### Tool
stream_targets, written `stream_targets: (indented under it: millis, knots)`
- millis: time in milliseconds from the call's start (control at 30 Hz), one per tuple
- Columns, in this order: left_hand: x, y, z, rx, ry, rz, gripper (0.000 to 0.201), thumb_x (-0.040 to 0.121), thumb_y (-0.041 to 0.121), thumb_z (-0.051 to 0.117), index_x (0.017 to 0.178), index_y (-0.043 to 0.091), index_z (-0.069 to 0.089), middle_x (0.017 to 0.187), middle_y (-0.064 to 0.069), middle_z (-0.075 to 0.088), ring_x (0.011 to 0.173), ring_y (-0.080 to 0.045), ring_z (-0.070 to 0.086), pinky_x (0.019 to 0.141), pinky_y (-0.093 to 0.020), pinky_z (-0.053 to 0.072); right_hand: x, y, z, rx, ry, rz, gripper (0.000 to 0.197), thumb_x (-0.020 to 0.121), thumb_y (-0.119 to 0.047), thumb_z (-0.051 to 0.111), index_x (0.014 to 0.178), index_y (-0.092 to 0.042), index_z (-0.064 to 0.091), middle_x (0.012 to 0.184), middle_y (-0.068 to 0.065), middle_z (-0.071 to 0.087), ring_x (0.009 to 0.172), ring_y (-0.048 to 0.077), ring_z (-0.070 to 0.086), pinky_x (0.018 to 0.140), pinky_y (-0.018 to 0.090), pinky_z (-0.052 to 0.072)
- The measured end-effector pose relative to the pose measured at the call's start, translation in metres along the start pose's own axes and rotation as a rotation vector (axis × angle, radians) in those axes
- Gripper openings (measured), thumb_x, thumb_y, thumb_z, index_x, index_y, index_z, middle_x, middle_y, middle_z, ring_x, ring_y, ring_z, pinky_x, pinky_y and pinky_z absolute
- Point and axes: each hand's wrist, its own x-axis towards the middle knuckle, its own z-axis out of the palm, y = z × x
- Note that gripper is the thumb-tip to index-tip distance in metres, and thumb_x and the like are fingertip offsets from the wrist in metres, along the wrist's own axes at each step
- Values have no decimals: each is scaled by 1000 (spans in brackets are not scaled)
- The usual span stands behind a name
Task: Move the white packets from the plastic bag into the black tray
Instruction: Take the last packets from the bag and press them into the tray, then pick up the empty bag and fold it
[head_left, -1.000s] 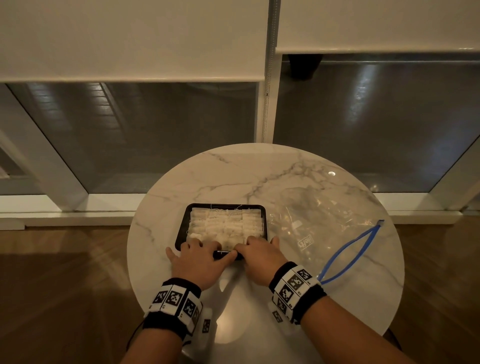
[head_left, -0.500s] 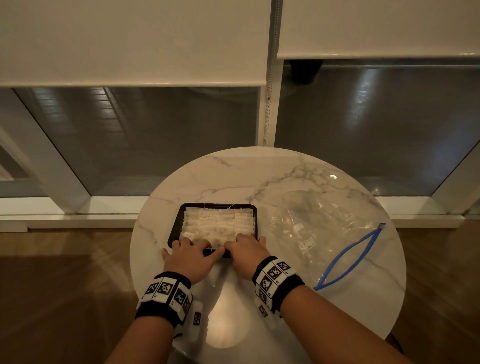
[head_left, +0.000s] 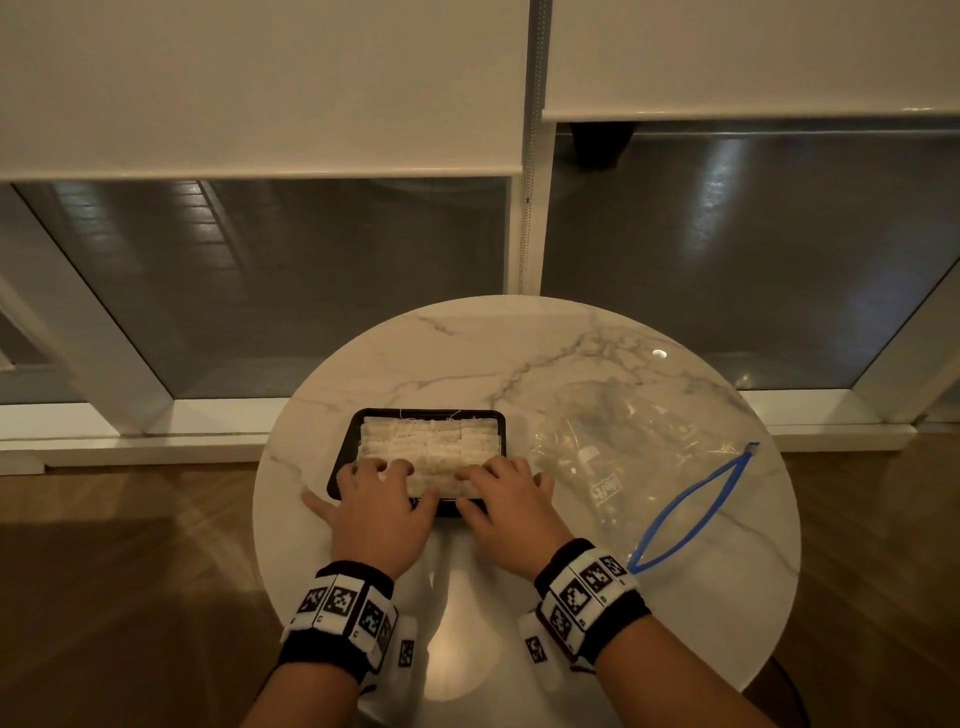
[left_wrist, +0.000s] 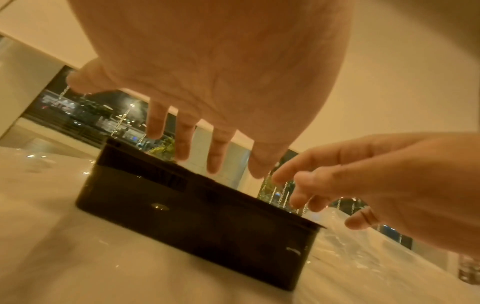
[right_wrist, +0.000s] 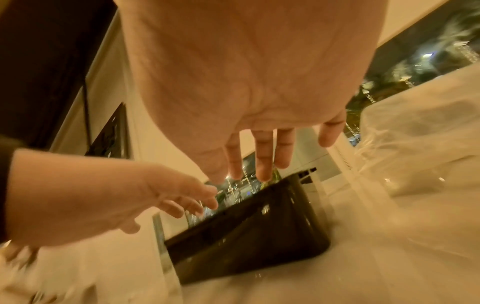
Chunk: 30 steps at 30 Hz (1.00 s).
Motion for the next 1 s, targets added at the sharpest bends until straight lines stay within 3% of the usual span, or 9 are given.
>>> stream_targets:
  millis: [100, 200, 300, 367, 500, 700, 833, 900, 1000]
  knots:
    - [-8, 24, -4, -146, 271, 163, 28, 89, 46, 58, 109, 29, 68, 122, 0, 60, 119, -24, 46, 105, -52, 37, -16, 15, -18, 191, 186, 108, 31, 98, -43, 48, 128, -40, 53, 122, -18, 48, 118, 6, 34, 98, 34, 26]
    - [-15, 61, -10, -415, 304, 328, 10, 91, 32, 61, 96, 25, 67, 101, 9, 61, 98, -12, 52, 88, -34, 49, -25, 46, -42, 311, 425, 314, 24, 94, -34, 59, 117, -40, 58, 121, -16, 54, 120, 9, 38, 100, 38, 32]
    - [-17, 101, -10, -669, 54, 312, 10, 96, 33, 59, 100, 26, 65, 95, 12, 62, 87, -3, 58, 82, -31, 55, -30, 89, -66, 415, 694, 656, 30, 86, -30, 68, 114, -36, 58, 129, -2, 54, 126, 23, 42, 104, 49, 39]
    - [-12, 125, 1, -745, -188, 205, 26, 96, 39, 60, 118, 24, 61, 113, 5, 63, 97, -8, 60, 89, -33, 54, -32, 116, -78, 511, 818, 938, 52, 78, -35, 76, 124, -33, 51, 142, 8, 44, 132, 33, 37, 106, 54, 37]
    - [-1, 164, 30, -781, -546, 3, 71, 89, 53, 64, 148, 28, 33, 141, -10, 51, 121, -28, 56, 99, -42, 51, -36, 158, -77, 971, 809, 1294, 110, 60, -46, 88, 147, -37, 23, 150, 17, 32, 131, 43, 39, 105, 60, 40]
    - [9, 194, 58, -944, -667, -47, 81, 75, 42, 80, 141, 36, 33, 124, -2, 64, 107, -27, 65, 91, -48, 57, -36, 173, -68, 1321, 752, 1301, 124, 58, -33, 94, 151, -32, 13, 144, 17, 42, 125, 40, 48, 102, 57, 46]
    - [8, 202, 60, -938, -664, 18, 69, 82, 6, 68, 134, 39, 37, 99, -12, 67, 76, -26, 67, 59, -35, 58, -38, 184, -59, 1338, 738, 1244, 101, 63, -23, 92, 142, -17, 30, 125, 12, 56, 110, 35, 58, 87, 47, 55]
    - [7, 200, 60, -957, -651, 83, 72, 81, 0, 63, 136, 40, 40, 91, -14, 69, 71, -24, 67, 61, -36, 58, -42, 190, -53, 1465, 691, 1179, 89, 63, -16, 91, 138, -12, 43, 117, 17, 66, 100, 35, 66, 77, 47, 59]
    - [4, 195, 57, -995, -620, 167, 72, 80, -5, 65, 133, 39, 44, 87, -16, 69, 66, -23, 65, 65, -43, 60, -51, 193, -44, 1713, 566, 1050, 62, 72, -4, 83, 129, -5, 59, 115, 25, 69, 91, 33, 65, 84, 52, 57]
